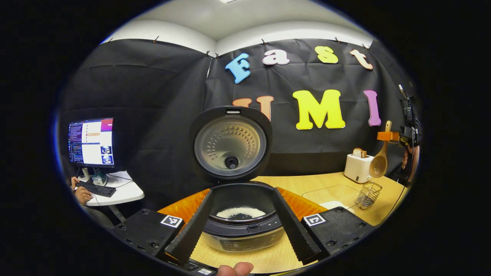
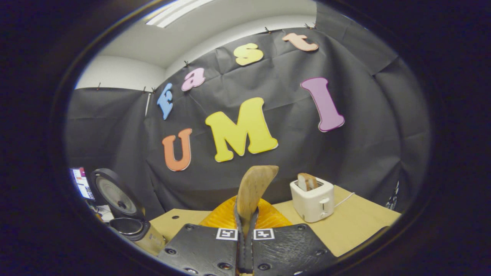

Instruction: Close the left gripper, press the button to open the rice cooker; take a wooden spoon from the chopstick holder with the right hand, scoop a spoonful of rice and pour it into the rice cooker, then put the wooden spoon back into the chopstick holder.

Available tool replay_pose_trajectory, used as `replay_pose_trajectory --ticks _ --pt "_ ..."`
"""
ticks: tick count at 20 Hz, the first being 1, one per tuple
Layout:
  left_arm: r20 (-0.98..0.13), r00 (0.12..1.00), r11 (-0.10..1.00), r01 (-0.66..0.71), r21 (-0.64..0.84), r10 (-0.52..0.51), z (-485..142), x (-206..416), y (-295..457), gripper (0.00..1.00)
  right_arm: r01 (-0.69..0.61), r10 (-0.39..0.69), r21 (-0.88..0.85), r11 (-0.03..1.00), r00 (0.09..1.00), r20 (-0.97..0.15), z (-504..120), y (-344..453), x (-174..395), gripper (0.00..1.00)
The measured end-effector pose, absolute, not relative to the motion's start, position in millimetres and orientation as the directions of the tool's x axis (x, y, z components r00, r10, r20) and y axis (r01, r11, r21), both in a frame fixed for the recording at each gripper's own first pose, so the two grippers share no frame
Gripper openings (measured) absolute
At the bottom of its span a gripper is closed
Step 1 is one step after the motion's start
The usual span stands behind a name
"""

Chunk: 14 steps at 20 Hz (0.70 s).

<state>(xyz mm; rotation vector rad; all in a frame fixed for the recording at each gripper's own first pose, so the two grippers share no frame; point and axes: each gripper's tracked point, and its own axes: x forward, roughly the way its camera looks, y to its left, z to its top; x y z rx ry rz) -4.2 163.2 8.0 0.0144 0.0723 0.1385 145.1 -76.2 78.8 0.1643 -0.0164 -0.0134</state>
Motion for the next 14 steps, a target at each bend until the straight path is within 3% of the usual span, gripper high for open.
replay_pose_trajectory --ticks 14 --pt "-0.082 0.987 0.99 -0.14 -0.002 0.139 5 -6 172 0.98 0.167 -0.158 0.111 0.98 0.983 -0.089 -19 -117 177 0.01"
